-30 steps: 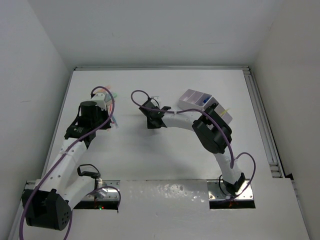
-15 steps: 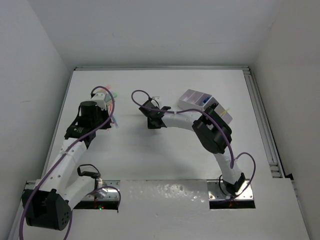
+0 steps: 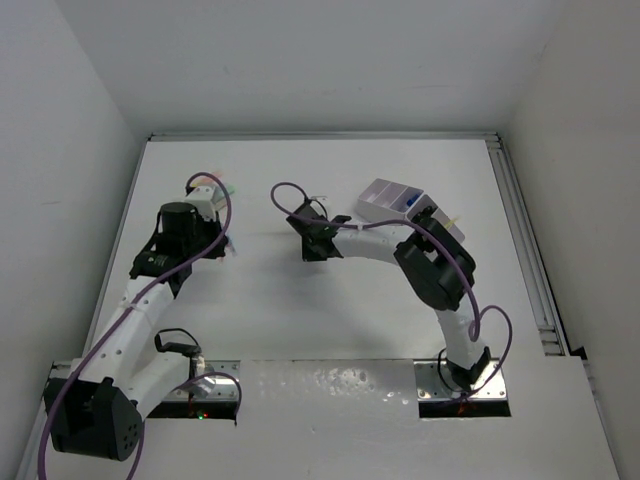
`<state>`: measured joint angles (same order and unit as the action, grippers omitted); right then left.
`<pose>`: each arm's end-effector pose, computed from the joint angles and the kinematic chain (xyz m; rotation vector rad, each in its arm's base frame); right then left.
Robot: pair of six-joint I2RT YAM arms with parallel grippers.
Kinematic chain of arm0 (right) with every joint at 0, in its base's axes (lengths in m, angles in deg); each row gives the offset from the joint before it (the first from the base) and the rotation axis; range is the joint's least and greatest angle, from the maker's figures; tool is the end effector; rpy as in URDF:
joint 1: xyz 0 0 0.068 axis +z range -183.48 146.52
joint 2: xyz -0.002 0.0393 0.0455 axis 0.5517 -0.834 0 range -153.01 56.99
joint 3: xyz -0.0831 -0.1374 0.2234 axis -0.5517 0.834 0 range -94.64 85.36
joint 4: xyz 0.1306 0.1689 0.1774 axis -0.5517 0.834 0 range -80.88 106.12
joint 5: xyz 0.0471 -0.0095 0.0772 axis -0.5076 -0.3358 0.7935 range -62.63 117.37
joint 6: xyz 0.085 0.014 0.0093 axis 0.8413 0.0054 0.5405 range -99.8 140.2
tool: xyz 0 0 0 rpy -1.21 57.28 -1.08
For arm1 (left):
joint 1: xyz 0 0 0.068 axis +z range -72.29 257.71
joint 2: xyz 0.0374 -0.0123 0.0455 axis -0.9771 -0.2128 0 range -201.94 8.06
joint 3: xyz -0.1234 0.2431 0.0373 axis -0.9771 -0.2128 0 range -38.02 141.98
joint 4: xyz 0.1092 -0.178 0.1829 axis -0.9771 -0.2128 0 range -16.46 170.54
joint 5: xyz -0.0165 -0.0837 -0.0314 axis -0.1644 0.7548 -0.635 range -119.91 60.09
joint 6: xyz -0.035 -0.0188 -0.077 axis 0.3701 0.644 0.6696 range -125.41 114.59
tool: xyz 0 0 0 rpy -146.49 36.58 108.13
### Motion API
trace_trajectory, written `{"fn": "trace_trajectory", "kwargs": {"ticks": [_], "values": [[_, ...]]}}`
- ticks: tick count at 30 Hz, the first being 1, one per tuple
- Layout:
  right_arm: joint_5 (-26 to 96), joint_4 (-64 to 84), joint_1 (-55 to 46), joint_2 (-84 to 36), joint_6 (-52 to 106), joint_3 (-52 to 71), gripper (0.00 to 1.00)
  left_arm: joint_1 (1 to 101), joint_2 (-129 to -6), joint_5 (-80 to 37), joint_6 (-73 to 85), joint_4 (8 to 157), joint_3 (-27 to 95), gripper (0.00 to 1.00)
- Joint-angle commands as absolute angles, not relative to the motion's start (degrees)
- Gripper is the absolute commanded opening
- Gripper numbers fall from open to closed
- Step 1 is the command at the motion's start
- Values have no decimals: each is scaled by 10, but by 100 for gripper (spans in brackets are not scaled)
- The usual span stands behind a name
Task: Sort the stationery into containers
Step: Close the pen cap on the pen.
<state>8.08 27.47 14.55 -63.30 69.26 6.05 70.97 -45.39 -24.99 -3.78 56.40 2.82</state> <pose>0.3306 0.3299 0.0911 0.1406 2.5308 0.2354 0.2482 -0.0360 0.2389 0.1464 2.2101 -0.1759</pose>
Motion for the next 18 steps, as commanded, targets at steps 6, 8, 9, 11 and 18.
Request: {"fn": "trace_trajectory", "kwargs": {"ticks": [6,8,9,11,18], "values": [[98,134,108,-430,593,109,0,688,-463,-45,-100,632,14,0],[71,96,104,-381,574,128,0,682,-473,-8,-90,651,21,0],[65,65,103,-366,569,134,0,673,-482,5,-75,660,28,0],[58,12,98,-338,556,143,0,663,-499,46,-59,695,34,0],[60,-106,109,-334,550,155,0,651,-546,121,35,774,52,0]]}}
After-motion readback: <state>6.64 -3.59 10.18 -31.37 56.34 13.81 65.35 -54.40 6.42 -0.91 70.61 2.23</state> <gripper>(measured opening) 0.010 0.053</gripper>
